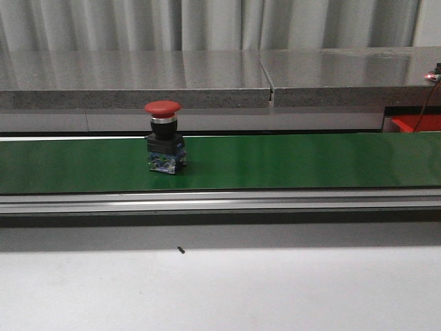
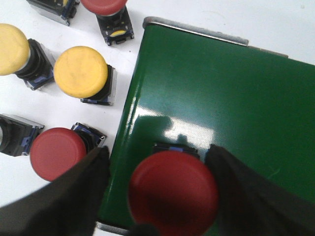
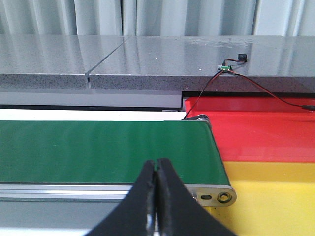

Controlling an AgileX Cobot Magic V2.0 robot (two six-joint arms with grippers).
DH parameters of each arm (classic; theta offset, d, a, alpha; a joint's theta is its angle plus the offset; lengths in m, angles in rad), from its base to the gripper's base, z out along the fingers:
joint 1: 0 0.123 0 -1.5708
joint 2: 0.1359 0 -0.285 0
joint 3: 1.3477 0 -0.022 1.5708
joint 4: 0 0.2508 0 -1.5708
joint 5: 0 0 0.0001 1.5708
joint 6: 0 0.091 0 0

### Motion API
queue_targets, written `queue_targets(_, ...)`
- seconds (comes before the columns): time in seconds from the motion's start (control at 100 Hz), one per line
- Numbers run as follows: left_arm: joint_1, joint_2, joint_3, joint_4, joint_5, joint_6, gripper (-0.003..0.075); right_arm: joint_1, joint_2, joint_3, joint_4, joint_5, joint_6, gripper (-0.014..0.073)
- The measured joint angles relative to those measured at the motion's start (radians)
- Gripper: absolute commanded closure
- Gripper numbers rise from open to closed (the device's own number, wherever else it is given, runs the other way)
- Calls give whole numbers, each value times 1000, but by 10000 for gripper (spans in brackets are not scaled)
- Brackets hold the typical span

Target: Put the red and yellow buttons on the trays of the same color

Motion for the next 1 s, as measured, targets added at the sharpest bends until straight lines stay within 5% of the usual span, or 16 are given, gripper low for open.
queue_targets(0.34, -85, -113, -2, -31, 26, 24, 162, 0, 0, 0, 0, 0, 0, 659)
queue_targets(0.46, -171, -210, -2, -36, 58, 29, 339, 0, 0, 0, 0, 0, 0, 659)
queue_targets(0.65, -314, -334, -2, -40, 113, 30, 743, 0, 0, 0, 0, 0, 0, 659)
queue_targets(1.0, -373, -546, 67, -43, 151, 30, 741, 0, 0, 0, 0, 0, 0, 659)
